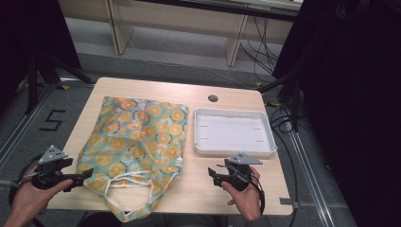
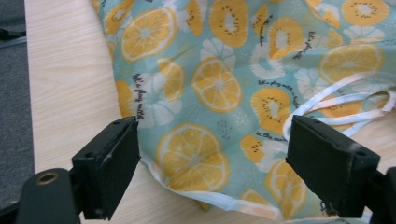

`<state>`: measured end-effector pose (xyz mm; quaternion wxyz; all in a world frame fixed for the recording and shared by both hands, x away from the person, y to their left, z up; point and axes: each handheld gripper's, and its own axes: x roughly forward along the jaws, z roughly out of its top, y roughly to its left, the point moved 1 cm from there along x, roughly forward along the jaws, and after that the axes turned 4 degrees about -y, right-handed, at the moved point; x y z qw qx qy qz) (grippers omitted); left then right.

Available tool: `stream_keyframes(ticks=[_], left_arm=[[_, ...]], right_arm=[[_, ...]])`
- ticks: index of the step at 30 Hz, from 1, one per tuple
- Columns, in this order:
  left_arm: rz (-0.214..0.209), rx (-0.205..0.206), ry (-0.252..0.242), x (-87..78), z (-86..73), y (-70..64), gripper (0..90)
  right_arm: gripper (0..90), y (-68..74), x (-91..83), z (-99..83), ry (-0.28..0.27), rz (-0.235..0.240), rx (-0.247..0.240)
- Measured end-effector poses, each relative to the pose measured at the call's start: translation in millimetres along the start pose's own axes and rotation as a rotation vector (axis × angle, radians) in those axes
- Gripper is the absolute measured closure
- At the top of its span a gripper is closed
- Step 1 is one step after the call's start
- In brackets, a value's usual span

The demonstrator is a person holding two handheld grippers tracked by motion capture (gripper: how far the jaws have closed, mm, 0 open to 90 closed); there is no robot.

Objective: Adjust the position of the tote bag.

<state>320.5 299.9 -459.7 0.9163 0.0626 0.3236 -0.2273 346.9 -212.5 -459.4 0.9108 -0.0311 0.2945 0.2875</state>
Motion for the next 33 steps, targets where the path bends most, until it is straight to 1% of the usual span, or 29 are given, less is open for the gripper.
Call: stream_keyframes(ticks=[1, 2, 3, 4, 5, 6, 7, 8, 9, 10, 11, 12, 13, 14, 15, 16, 17, 18, 20, 21, 22, 23, 25, 26, 29, 30, 31, 32, 33], left_arm=[[0.000, 0.000, 0.000, 0.0, 0.0, 0.0, 16.4], [0.000, -0.009, -0.028, 2.0, 0.4, -0.1, 16.4], [-0.013, 0.061, -0.012, 1.1, 1.6, 5.6, 16.3], [0.006, -0.005, -0.029, 2.4, 0.4, 2.5, 16.3], [0.006, -0.005, -0.029, 2.4, 0.4, 2.5, 16.4], [0.005, -0.009, 0.005, 0.6, -0.5, 3.0, 16.4], [0.001, 0.015, -0.007, 2.3, 0.2, 4.3, 16.4], [-0.001, 0.010, 0.002, 2.3, 0.0, 4.0, 16.4], [0.007, -0.016, 0.025, 0.9, -0.4, 2.2, 16.4], [0.002, -0.016, -0.016, 3.8, 0.5, 1.5, 16.4], [-0.005, 0.014, -0.020, 4.0, 1.4, 3.2, 16.4], [-0.005, 0.008, -0.015, 4.1, 1.3, 3.4, 16.4], [-0.005, 0.008, -0.015, 4.1, 1.3, 3.4, 16.4], [0.003, -0.078, -0.009, 4.4, -0.6, -0.6, 16.4], [-0.008, -0.050, 0.009, 3.4, -0.5, 2.4, 16.3], [-0.005, -0.045, 0.001, 3.8, -0.1, 3.0, 16.3], [-0.004, -0.103, -0.014, 4.3, -0.6, 0.1, 16.2], [-0.011, -0.052, -0.010, 3.4, 0.4, 3.8, 16.1], [-0.006, -0.068, -0.011, 3.0, 0.6, 3.8, 16.1], [-0.003, -0.094, -0.028, 4.4, 0.7, 2.5, 16.1], [-0.003, -0.078, -0.001, 3.0, 0.6, 4.4, 16.1], [-0.005, -0.119, -0.026, 5.4, 0.6, 3.1, 16.1], [-0.017, -0.127, -0.027, 6.3, 0.9, 4.6, 16.1], [-0.016, -0.139, -0.020, 6.4, 0.8, 4.9, 16.1], [-0.005, -0.134, -0.020, 8.0, 1.5, 8.0, 16.1], [-0.003, -0.113, 0.003, 7.9, 1.8, 12.7, 16.1], [-0.003, -0.113, 0.003, 7.9, 1.8, 12.7, 16.1], [0.001, -0.114, 0.005, 9.9, 1.7, 14.6, 16.1], [0.002, -0.130, 0.016, 12.5, 1.3, 16.0, 16.1]], right_arm=[[27.1, 0.0, 0.0, 0.0, 0.000, 0.000, 0.000], [27.0, 0.8, 0.6, -0.3, 0.003, 0.005, -0.001], [26.7, 2.0, -0.2, 0.6, 0.005, -0.002, -0.003], [26.5, 3.1, 1.1, 0.7, 0.004, 0.013, 0.004], [26.5, 3.1, 1.1, 0.7, 0.004, 0.013, 0.004], [26.1, 4.3, 0.9, 1.2, 0.012, 0.018, 0.008], [25.6, 5.7, 2.1, 1.5, 0.009, 0.028, 0.009], [24.9, 8.6, 3.7, 2.9, 0.009, 0.034, 0.000], [24.9, 8.6, 3.7, 2.9, 0.009, 0.034, 0.000], [22.3, 13.6, 6.9, 4.6, -0.004, 0.066, -0.031], [22.3, 13.6, 6.9, 4.6, -0.004, 0.066, -0.031], [22.5, 21.5, 9.4, 7.3, 0.000, 0.103, -0.060], [22.5, 21.5, 9.4, 7.3, 0.000, 0.103, -0.060], [22.4, 27.5, 10.2, 7.7, 0.009, 0.112, -0.037], [22.3, 32.1, 15.0, 9.4, 0.008, 0.132, -0.065], [21.9, 36.7, 18.1, 9.9, 0.021, 0.145, -0.066], [21.9, 39.8, 19.9, 10.6, 0.041, 0.162, -0.070], [21.9, 44.3, 23.4, 11.3, 0.049, 0.178, -0.073], [22.7, 51.6, 29.7, 13.5, 0.053, 0.204, -0.068], [24.6, 56.6, 33.5, 16.1, 0.049, 0.204, -0.081], [25.6, 61.2, 35.4, 19.0, 0.050, 0.210, -0.083], [26.0, 68.6, 41.5, 23.5, 0.030, 0.238, -0.092], [25.9, 78.1, 50.0, 26.9, 0.049, 0.239, -0.125], [25.9, 78.1, 50.0, 26.9, 0.049, 0.239, -0.125], [26.0, 88.8, 61.4, 27.3, 0.088, 0.238, -0.147], [27.9, 96.3, 67.6, 25.3, 0.098, 0.241, -0.167], [27.9, 96.3, 67.6, 25.3, 0.098, 0.241, -0.167], [28.7, 98.6, 72.2, 23.3, 0.137, 0.227, -0.210], [28.7, 98.6, 72.2, 23.3, 0.137, 0.227, -0.210]])
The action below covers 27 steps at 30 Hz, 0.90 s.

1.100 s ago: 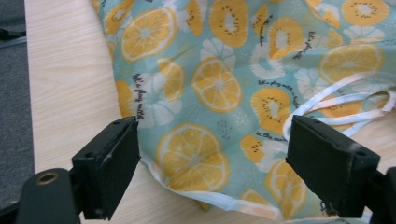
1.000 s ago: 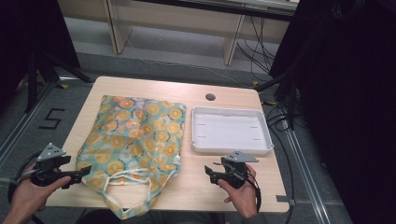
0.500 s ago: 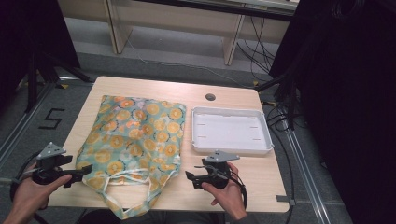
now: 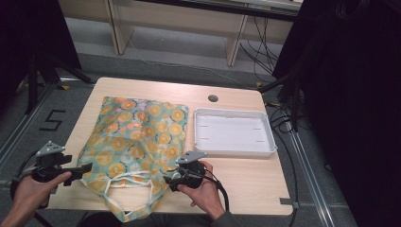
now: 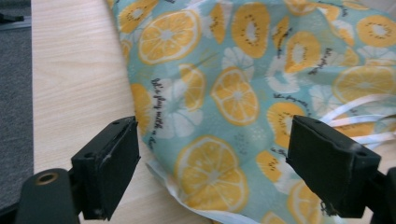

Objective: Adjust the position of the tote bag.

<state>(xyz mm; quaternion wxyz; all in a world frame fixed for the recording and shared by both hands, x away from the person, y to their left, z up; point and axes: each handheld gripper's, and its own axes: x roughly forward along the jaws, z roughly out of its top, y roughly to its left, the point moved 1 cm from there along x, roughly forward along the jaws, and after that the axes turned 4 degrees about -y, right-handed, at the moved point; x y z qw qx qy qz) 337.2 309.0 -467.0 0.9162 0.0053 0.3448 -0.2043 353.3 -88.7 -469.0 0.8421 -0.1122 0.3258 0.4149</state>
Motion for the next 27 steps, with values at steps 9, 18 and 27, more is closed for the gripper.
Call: stream_keyframes(ticks=[9, 18, 27], left_arm=[[-0.083, 0.034, 0.118, 22.0, -7.2, 13.1, 56.8], [-0.170, 0.241, 0.208, 18.6, -12.5, -32.6, 89.5], [-0.164, 0.327, 0.216, 4.3, -12.0, -44.3, 66.1]], right_arm=[[84.4, -11.1, 13.5, -8.1, 0.185, 0.005, -0.087], [89.4, -29.9, -23.3, -11.9, 0.126, -0.006, -0.147], [86.5, -34.0, -36.9, -24.1, 0.119, 0.003, -0.098]])
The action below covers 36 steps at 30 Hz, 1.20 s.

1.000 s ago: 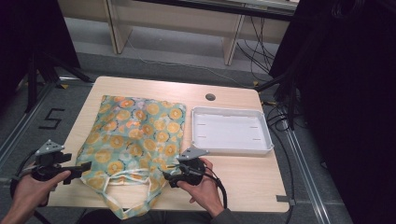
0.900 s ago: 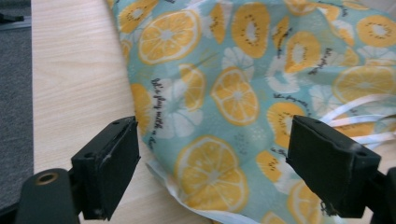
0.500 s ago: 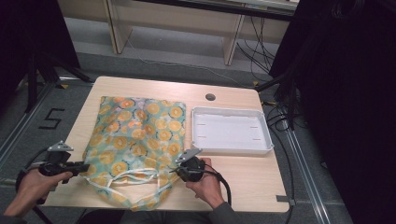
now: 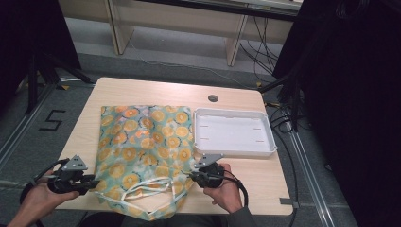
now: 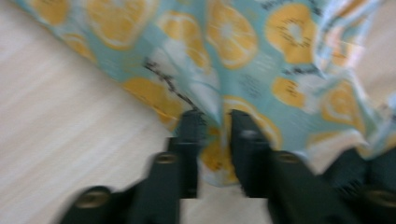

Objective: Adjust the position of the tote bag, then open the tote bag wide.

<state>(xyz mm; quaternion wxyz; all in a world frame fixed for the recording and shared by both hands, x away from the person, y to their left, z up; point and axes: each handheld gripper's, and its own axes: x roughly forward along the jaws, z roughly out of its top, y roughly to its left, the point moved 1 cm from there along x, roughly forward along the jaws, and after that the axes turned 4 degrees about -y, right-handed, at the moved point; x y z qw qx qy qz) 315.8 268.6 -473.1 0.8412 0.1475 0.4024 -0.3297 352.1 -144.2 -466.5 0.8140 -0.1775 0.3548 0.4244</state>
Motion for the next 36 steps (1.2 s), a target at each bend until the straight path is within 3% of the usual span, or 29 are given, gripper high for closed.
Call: stream_keyframes(ticks=[1, 2, 3, 4, 5, 6, 8, 9, 10, 11, 13, 17, 18, 20, 22, 25, 28, 30, 31, 32, 34, 36], left_arm=[[0.017, -0.018, -0.057, -5.8, 3.7, -5.1, 60.2], [0.017, -0.018, -0.057, -5.8, 3.7, -5.1, 54.0], [0.020, -0.001, -0.092, -10.9, 5.8, -8.8, 54.0], [0.020, 0.034, -0.111, -16.9, 8.3, -12.0, 47.2], [0.010, 0.066, -0.136, -22.7, 11.1, -17.4, 42.9], [-0.025, 0.088, -0.180, -27.0, 14.5, -26.7, 37.9], [-0.049, 0.095, -0.205, -27.0, 16.2, -32.8, 36.8], [-0.068, 0.092, -0.222, -24.2, 17.0, -37.4, 35.0], [-0.086, 0.147, -0.187, -19.3, 15.9, -39.9, 33.7], [-0.086, 0.147, -0.187, -19.3, 15.9, -39.9, 33.5], [-0.100, 0.161, -0.133, -14.7, 12.2, -40.8, 33.5], [-0.127, 0.183, -0.119, -15.9, 6.7, -42.3, 34.4], [-0.128, 0.207, -0.117, -16.4, 3.6, -42.4, 37.4], [-0.124, 0.206, -0.112, -16.7, 1.8, -42.9, 37.4], [-0.151, 0.212, -0.101, -17.3, -1.5, -45.7, 38.8], [-0.130, 0.267, -0.091, -16.9, -4.2, -48.3, 39.1], [-0.101, 0.290, -0.053, -8.7, -4.4, -50.9, 39.7], [-0.087, 0.322, -0.039, -1.5, -2.6, -51.4, 40.6], [-0.075, 0.356, -0.041, 3.6, -0.4, -50.8, 42.1], [-0.074, 0.375, -0.046, 6.5, 1.4, -49.9, 44.7], [-0.073, 0.397, -0.060, 9.5, 3.4, -50.5, 48.3], [-0.119, 0.457, -0.044, 13.6, 8.0, -52.4, 63.9]], right_arm=[[85.7, -2.2, 1.9, -0.9, -0.009, -0.006, -0.014], [85.7, -2.2, 1.9, -0.9, -0.009, -0.006, -0.014], [85.1, -3.1, 0.6, -0.7, 0.009, 0.004, -0.007], [84.5, -3.3, 1.1, -0.4, 0.007, 0.006, 0.005], [83.9, -2.7, 3.0, -0.8, -0.010, 0.006, 0.019], [81.3, -5.1, 4.8, -1.3, -0.014, 0.010, 0.003], [79.6, -6.0, 4.3, -1.2, -0.008, 0.013, 0.002], [75.9, -4.2, 3.2, -1.3, 0.005, 0.012, 0.058], [64.2, -6.0, 3.9, -0.6, -0.020, 0.007, 0.089], [60.6, -6.7, 4.8, -0.6, -0.036, -0.009, 0.091], [55.6, -7.5, 0.1, 0.8, -0.040, -0.004, 0.105], [50.9, -8.8, -2.8, 1.8, -0.097, -0.010, 0.110], [49.6, -8.0, -5.1, 2.7, -0.099, -0.003, 0.121], [49.2, -7.5, -5.3, 3.1, -0.099, 0.001, 0.122], [48.4, -5.8, -5.6, 3.3, -0.090, 0.002, 0.124], [48.2, -4.0, -4.1, 3.6, -0.095, 0.007, 0.120], [47.8, -4.3, -4.1, 5.5, -0.100, 0.000, 0.092], [47.4, -1.4, -3.5, 6.4, -0.104, 0.010, 0.108], [47.1, -0.9, -1.5, 6.4, -0.126, -0.001, 0.101], [46.7, 0.4, -3.7, 7.6, -0.103, 0.020, 0.107], [46.3, 0.9, -3.5, 8.2, -0.112, 0.014, 0.096], [46.0, 4.1, -4.3, 9.8, -0.113, 0.029, 0.081]])
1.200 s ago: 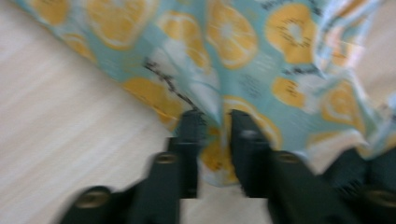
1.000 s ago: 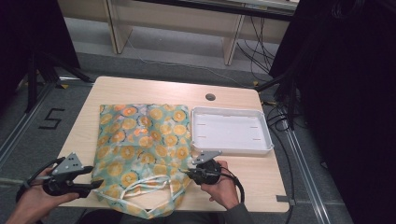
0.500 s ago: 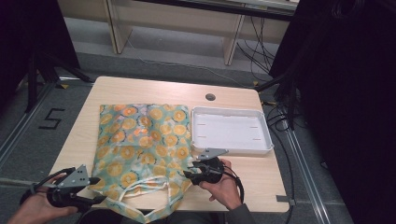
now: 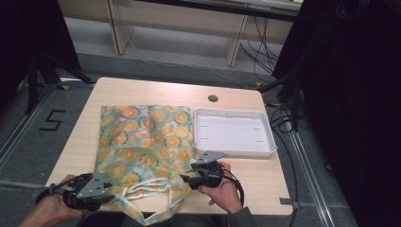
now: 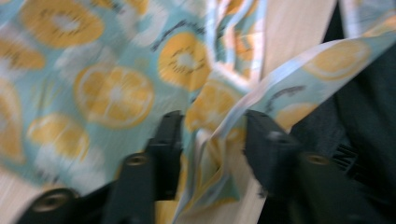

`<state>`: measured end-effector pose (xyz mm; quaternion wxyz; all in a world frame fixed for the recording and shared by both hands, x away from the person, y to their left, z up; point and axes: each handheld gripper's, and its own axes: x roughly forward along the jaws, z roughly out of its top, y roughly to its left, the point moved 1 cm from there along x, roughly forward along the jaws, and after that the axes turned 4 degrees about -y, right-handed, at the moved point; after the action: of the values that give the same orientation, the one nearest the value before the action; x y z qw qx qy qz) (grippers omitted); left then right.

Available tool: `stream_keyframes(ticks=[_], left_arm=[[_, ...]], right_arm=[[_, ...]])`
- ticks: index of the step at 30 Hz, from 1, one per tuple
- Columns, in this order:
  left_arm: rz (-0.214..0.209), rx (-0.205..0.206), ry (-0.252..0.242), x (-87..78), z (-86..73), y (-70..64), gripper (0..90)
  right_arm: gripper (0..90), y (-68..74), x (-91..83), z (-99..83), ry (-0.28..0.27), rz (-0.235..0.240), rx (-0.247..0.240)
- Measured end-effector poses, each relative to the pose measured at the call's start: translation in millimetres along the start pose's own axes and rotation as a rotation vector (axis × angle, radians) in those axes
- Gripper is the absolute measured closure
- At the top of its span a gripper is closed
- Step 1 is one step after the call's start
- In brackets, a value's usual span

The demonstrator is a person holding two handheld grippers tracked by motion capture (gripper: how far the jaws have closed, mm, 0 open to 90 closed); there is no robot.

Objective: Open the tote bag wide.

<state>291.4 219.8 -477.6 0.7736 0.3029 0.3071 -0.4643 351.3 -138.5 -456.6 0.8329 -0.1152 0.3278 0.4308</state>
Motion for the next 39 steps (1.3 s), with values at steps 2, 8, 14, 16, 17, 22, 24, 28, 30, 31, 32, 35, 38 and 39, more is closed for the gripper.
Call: stream_keyframes(ticks=[2, 8, 14, 16, 17, 22, 24, 28, 30, 31, 32, 35, 38, 39], left_arm=[[-0.015, 0.002, 0.008, 2.7, 1.7, 0.2, 68.7], [0.000, -0.037, 0.048, 1.1, 10.7, 7.0, 88.4], [0.042, -0.124, -0.040, -9.3, 22.2, 13.5, 88.8], [0.065, -0.164, -0.064, -11.9, 26.6, 19.0, 88.8], [0.066, -0.172, -0.071, -12.7, 29.2, 23.1, 88.7], [0.115, -0.215, -0.122, -12.6, 40.7, 42.8, 88.7], [0.119, -0.232, -0.138, -12.3, 44.8, 50.1, 88.7], [0.124, -0.246, -0.143, -13.8, 47.1, 60.2, 88.7], [0.121, -0.255, -0.154, -14.7, 45.9, 63.9, 88.8], [0.119, -0.277, -0.159, -15.3, 45.0, 65.0, 88.7], [0.124, -0.284, -0.173, -16.6, 43.9, 67.3, 88.8], [0.123, -0.302, -0.188, -20.6, 41.9, 72.0, 88.7], [0.125, -0.307, -0.200, -25.0, 39.3, 74.9, 88.7], [0.117, -0.328, -0.201, -25.7, 38.2, 74.1, 88.7]], right_arm=[[45.9, -0.2, 0.3, 0.4, -0.007, 0.016, -0.017], [45.9, 7.6, 0.7, 4.3, -0.029, 0.035, -0.005], [45.9, 28.7, 5.5, 16.1, -0.051, 0.071, -0.062], [45.9, 31.4, 5.8, 17.4, -0.054, 0.082, -0.063], [45.6, 39.2, 6.3, 20.7, -0.064, 0.113, -0.075], [43.8, 51.3, 12.4, 22.5, -0.051, 0.179, -0.115], [43.2, 57.2, 16.4, 22.7, -0.038, 0.198, -0.117], [41.6, 68.4, 27.0, 22.9, -0.026, 0.251, -0.140], [39.2, 76.0, 37.2, 21.6, 0.011, 0.240, -0.156], [38.9, 77.5, 40.5, 21.0, 0.029, 0.240, -0.165], [38.5, 80.2, 45.2, 19.9, 0.048, 0.243, -0.168], [37.0, 83.9, 52.0, 18.4, 0.078, 0.237, -0.192], [44.3, 92.8, 66.1, 11.6, 0.158, 0.208, -0.258], [63.6, 96.2, 72.4, 6.2, 0.209, 0.174, -0.312]])
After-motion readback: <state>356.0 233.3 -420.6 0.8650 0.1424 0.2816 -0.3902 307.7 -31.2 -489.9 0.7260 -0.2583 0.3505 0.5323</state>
